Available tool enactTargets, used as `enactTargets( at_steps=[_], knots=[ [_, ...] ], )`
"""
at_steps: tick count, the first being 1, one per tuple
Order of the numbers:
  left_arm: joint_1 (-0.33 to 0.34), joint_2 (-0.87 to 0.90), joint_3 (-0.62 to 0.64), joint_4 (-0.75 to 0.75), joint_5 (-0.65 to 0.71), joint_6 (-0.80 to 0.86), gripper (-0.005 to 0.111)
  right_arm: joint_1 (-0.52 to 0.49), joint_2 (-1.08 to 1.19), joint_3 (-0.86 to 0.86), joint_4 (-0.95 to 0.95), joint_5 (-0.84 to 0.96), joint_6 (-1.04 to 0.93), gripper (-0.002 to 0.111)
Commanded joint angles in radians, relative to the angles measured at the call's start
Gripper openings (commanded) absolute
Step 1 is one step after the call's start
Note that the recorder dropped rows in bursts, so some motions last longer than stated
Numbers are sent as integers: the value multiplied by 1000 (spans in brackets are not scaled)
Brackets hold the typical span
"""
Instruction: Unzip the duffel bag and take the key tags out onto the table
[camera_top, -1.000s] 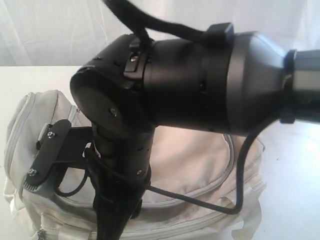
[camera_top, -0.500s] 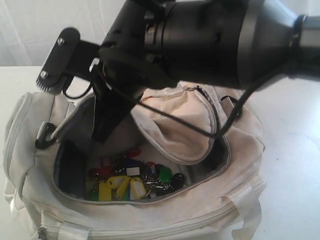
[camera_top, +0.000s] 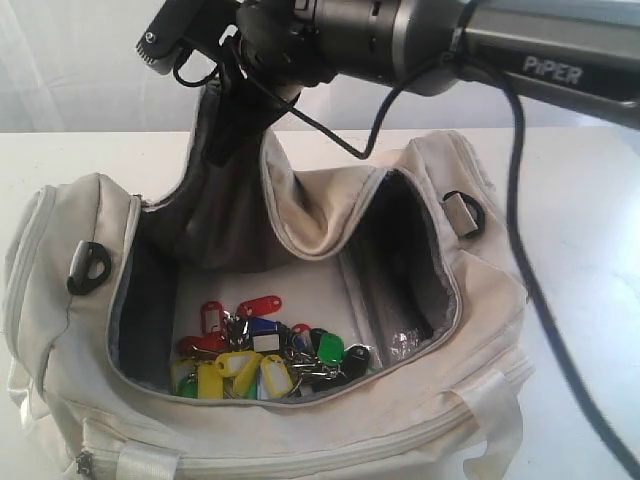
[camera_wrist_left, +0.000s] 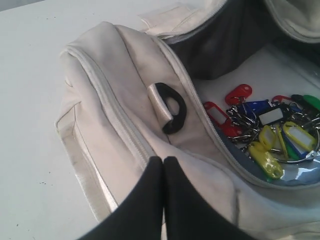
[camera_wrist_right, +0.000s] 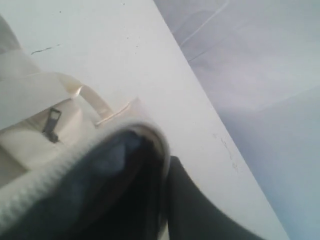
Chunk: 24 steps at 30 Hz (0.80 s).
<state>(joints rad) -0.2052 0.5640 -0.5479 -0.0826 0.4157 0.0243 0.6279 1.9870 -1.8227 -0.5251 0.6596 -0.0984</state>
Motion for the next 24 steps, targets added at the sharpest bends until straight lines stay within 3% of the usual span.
enactTargets(
  at_steps=[1, 7, 11, 18, 24],
  knots=[
    [2, -6, 5, -9, 11, 5, 0, -48, 78, -96, -8, -14, -2, 0],
    [-19, -6, 5, -9, 9, 18, 0, -87, 123, -112, 1, 7, 33, 2],
    [-42, -6, 12, -9, 4, 28, 0, -115, 130, -112, 6, 12, 89, 14],
    [-41, -6, 12, -9, 2, 28, 0, -127, 126, -112, 12, 27, 127, 69],
    [-41, -6, 12, -9, 2, 28, 0, -129, 87, -117, 12, 66, 148, 68]
  ],
)
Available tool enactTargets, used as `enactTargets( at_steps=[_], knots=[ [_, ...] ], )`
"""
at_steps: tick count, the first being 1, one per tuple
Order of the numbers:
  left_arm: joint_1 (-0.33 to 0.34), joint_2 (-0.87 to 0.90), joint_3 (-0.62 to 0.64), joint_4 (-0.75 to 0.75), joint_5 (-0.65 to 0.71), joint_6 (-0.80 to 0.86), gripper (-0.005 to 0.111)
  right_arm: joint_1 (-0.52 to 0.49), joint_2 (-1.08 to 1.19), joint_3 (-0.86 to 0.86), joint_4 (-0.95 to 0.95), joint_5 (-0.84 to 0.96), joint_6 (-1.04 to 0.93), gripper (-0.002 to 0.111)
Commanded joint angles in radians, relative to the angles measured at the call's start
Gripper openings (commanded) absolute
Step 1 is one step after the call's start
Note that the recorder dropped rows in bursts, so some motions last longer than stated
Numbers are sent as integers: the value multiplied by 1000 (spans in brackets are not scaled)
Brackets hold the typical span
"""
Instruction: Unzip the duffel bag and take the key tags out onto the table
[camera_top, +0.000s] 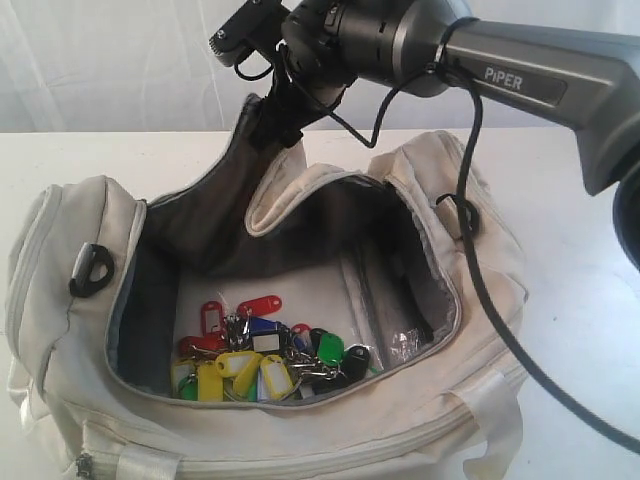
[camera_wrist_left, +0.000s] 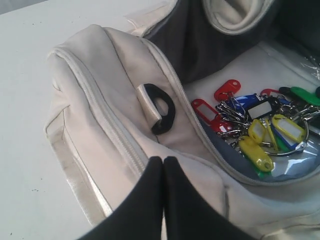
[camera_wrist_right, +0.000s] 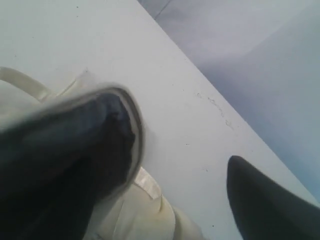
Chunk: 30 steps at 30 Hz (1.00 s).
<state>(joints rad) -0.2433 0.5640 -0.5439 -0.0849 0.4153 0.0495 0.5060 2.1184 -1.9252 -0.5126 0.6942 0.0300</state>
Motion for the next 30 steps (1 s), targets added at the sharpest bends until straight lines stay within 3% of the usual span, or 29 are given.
enactTargets(
  at_steps=[1, 8, 11, 13, 14, 21, 26, 30],
  knots=[
    [-3, -6, 8, -7, 2, 3, 0, -7, -51, -19, 0, 41, 20, 68],
    [-3, -6, 8, -7, 2, 3, 0, -8, -154, -17, 73, 105, -12, 62],
    [-3, -6, 8, -7, 2, 3, 0, -8, -204, -15, 215, 175, -104, 39],
    [-3, -6, 8, -7, 2, 3, 0, -8, -239, 0, 323, 212, -177, 8],
    [-3, -6, 8, -7, 2, 3, 0, -6, -261, 15, 385, 225, -212, 1],
    [-3, -6, 8, -7, 2, 3, 0, 54, -395, 184, 890, 417, -586, 0],
    [-3, -6, 8, -12, 5, 3, 0, 119, -382, 340, 895, 450, -582, 0],
    [-3, -6, 8, -12, 7, 3, 0, 132, -346, 413, 838, 352, -579, 0]
  ],
)
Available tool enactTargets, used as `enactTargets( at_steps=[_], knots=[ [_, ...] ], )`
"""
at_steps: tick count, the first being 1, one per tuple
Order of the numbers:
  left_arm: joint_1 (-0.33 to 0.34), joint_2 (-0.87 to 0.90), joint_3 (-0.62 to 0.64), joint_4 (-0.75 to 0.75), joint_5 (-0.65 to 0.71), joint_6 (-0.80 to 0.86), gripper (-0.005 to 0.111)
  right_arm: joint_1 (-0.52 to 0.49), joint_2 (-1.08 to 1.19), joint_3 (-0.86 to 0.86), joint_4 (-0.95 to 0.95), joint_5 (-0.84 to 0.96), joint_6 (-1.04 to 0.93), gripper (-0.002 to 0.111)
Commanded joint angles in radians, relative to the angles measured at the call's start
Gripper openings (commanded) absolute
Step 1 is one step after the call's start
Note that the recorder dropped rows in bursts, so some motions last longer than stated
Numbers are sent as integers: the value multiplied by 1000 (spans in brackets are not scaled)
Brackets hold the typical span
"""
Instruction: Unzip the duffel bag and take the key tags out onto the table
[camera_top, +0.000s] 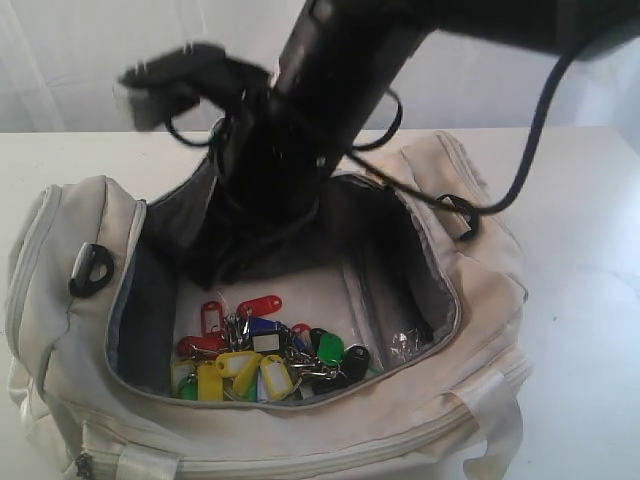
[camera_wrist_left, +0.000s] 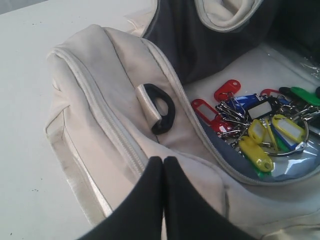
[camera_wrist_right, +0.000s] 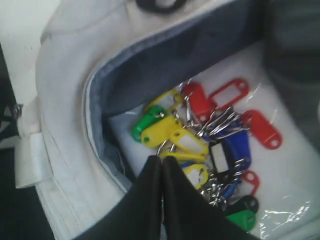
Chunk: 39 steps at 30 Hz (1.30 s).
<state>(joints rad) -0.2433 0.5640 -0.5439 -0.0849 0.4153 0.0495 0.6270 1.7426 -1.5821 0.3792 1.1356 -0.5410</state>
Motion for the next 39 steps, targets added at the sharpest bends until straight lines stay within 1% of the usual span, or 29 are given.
enactTargets(
  at_steps=[1, 4, 6, 12, 14, 17, 20, 23, 28, 30, 32, 33, 34, 35, 36, 37, 38, 39],
  knots=[
    [-3, -6, 8, -12, 9, 3, 0, 11, 41, 75, -101, -133, 22, 0],
    [-3, -6, 8, -12, 9, 3, 0, 9, 72, 75, -331, -269, 148, 0],
    [-3, -6, 8, -8, 9, 3, 0, -12, 92, 72, -416, -341, 228, 0],
    [-3, -4, 8, -8, 11, 3, 0, -129, 182, 26, -422, -458, 264, 0],
    [-3, -4, 8, -8, 11, 3, 0, -178, 209, -1, -422, -499, 302, 0],
    [-3, -4, 8, -8, 11, 3, 0, -251, 232, -38, -422, -566, 409, 0],
    [-3, -4, 8, -8, 11, 3, 0, -320, 249, -67, -422, -573, 541, 0],
    [-3, -4, 8, -8, 11, 3, 0, -381, 258, -72, -422, -521, 628, 0],
    [-3, -4, 8, -8, 11, 3, 0, -449, 260, -72, -422, -399, 660, 0],
    [-3, -4, 8, -8, 11, 3, 0, -455, 247, -72, -422, -370, 641, 0],
    [-3, -4, 8, -8, 11, 3, 0, -450, 193, -72, -379, -367, 549, 0],
    [-3, -4, 8, -8, 11, 3, 0, -438, 138, -72, -314, -379, 469, 0],
    [-3, -4, 8, -8, 11, 3, 0, -428, 114, -72, -285, -379, 438, 0],
    [-3, -4, 8, -8, 11, 3, 0, -407, 53, -72, -200, -362, 347, 0],
    [-3, -4, 8, -8, 11, 3, 0, -397, 30, -72, -160, -342, 280, 0],
    [-3, -4, 8, -8, 11, 3, 0, -368, -17, -72, -56, -261, 129, 0],
    [-3, -4, 8, -8, 11, 3, 0, -356, -30, -72, -9, -216, 76, 0],
    [-3, -4, 8, -8, 9, 3, 0, -323, -46, -70, 68, -95, -14, 0]
  ],
)
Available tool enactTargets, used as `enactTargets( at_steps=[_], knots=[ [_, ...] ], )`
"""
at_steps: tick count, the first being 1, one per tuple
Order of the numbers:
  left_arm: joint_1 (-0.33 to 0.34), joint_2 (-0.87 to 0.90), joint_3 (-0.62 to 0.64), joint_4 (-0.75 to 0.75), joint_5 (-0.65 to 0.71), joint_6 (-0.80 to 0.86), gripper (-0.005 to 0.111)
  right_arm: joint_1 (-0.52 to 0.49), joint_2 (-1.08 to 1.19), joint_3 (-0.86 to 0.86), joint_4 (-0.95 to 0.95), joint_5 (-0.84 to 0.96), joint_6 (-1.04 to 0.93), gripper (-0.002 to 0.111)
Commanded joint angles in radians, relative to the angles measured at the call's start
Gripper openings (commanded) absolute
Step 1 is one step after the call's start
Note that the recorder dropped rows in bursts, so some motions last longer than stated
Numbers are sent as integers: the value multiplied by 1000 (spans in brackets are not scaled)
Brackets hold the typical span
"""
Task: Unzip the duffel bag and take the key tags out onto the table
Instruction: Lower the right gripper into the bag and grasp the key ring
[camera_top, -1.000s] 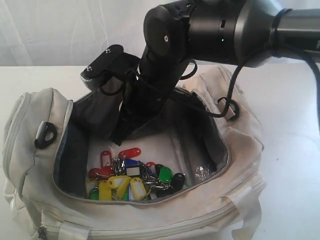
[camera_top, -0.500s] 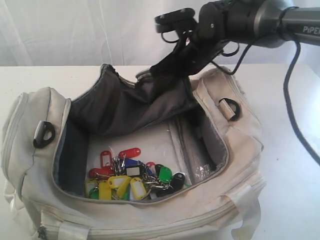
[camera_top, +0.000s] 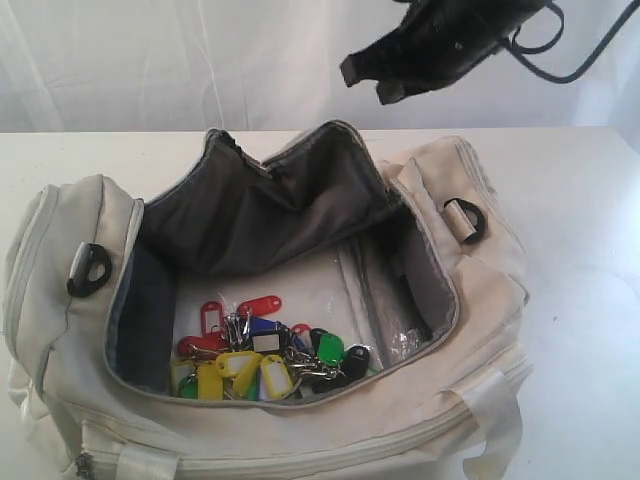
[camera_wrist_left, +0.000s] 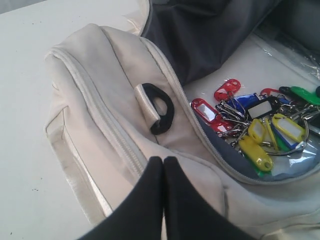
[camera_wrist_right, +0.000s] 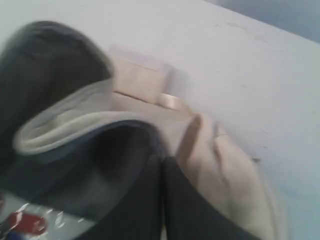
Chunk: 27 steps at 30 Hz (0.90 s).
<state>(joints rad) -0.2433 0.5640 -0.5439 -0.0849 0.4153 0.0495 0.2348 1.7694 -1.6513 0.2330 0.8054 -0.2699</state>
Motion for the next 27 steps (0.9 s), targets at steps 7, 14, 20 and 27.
enactTargets(
  at_steps=[7, 14, 20, 27],
  knots=[
    [-3, -4, 8, -8, 9, 3, 0, 353, -72, 239, 17, 223, -288, 0],
    [-3, -4, 8, -8, 7, 3, 0, 431, -7, 350, -96, 28, -176, 5],
    [-3, -4, 8, -12, 5, 3, 0, 421, 51, 350, -101, 16, -141, 62],
    [-3, -4, 8, -12, 3, 3, 0, 423, 133, 350, -96, -31, -141, 79]
  ],
)
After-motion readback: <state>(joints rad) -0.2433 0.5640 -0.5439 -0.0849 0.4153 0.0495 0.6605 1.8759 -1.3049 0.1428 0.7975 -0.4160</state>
